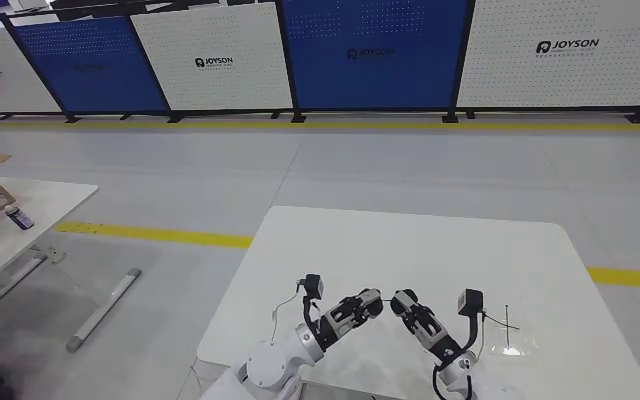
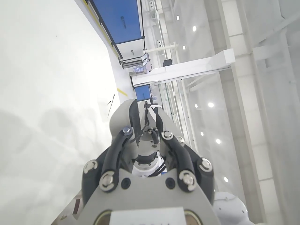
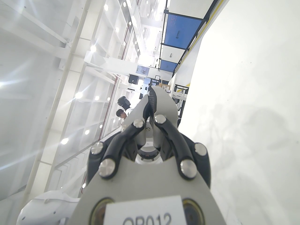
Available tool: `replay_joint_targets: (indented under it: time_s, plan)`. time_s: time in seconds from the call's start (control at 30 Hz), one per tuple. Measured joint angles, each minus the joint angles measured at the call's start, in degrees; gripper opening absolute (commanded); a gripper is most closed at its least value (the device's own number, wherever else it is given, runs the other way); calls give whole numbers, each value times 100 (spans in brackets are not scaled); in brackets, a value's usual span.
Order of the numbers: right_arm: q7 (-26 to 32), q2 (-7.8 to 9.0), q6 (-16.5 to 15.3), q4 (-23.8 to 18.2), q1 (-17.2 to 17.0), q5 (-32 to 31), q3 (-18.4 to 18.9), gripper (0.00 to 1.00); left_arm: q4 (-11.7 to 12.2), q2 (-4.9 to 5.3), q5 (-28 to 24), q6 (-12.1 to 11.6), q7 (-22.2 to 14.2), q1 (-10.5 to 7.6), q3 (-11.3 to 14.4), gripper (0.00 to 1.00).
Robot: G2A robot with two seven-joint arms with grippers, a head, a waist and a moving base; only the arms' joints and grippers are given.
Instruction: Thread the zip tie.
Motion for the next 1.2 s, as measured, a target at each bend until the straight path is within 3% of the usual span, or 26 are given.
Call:
replay_joint_targets:
  time_s: [0.2,0.53,1.03,1.2]
  plan:
    - [0,0,0,0,0,0,0,0,-94,23,124,37,-87,54,-7,20]
    - [0,0,0,0,0,0,0,0,-117,40,162,51,-157,95,29,20]
    - [0,0,0,0,0,0,0,0,-23,22,198,77,86,-4,113,0]
    - [0,0,0,0,0,0,0,0,-16,24,187,100,94,-14,119,0]
